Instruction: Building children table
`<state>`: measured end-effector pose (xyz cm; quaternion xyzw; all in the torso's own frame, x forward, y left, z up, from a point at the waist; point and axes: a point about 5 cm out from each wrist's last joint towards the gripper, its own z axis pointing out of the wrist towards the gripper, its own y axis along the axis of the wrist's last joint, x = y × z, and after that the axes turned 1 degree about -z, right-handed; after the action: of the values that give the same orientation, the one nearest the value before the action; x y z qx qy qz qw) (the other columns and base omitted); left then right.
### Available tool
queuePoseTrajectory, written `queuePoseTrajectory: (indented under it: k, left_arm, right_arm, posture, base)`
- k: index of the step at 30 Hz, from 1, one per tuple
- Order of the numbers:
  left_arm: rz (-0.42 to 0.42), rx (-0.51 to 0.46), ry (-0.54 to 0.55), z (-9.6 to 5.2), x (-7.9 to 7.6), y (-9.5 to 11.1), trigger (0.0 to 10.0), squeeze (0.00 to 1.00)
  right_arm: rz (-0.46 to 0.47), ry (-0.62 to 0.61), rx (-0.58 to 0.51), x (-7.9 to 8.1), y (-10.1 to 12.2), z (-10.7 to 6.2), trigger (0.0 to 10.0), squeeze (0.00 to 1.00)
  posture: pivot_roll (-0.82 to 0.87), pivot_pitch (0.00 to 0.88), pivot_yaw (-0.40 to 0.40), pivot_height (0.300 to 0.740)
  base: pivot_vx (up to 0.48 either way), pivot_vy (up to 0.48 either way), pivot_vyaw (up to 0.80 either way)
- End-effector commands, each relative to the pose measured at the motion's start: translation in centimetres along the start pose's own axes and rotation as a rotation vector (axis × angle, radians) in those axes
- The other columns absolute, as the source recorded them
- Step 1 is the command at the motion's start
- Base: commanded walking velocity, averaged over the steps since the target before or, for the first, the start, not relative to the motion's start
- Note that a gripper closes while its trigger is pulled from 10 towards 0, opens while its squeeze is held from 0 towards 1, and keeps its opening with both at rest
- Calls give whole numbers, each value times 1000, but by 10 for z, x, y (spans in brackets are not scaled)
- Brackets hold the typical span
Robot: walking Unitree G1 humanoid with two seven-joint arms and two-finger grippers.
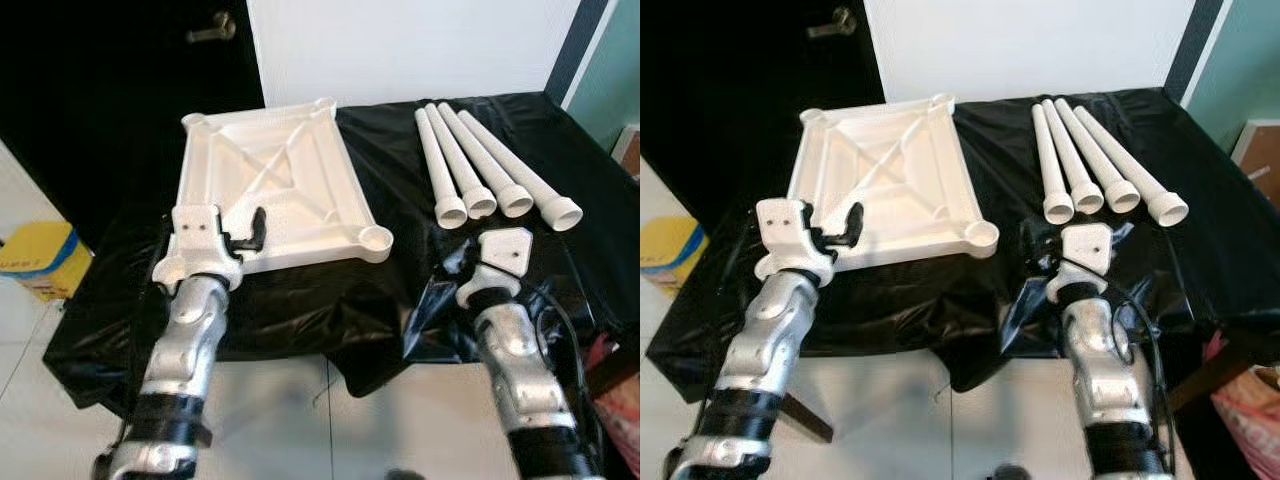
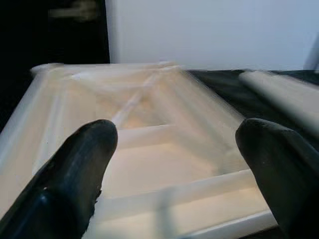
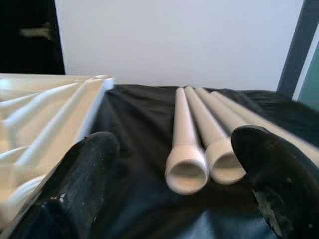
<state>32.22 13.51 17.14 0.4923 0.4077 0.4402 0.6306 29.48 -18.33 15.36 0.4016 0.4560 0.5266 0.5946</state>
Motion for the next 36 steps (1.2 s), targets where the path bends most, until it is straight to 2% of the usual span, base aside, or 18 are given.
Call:
queuePoseTrajectory:
  k: [1,11,22,36]
  left_arm:
    - [8,2,1,-3,8,1,10000,0]
    - [9,1,2,-4,7,1,10000,0]
    - [11,-16,-15,-5,2,3,10000,0]
    - [-9,0,-29,-5,1,2,10000,0]
  right_arm:
    - [23,29,-11,10,2,1,10000,0]
    - [20,42,-8,11,2,1,10000,0]
    - [30,10,32,10,-1,5,10000,0]
    - [22,12,33,10,-2,4,10000,0]
  posture:
    - [-201,3,40,740]
    - [-198,0,32,740]
    - [-195,0,28,740]
    - [-196,0,31,740]
  base:
    - [315,0,0]
    - [306,0,0]
    - [0,0,0]
    - [0,0,0]
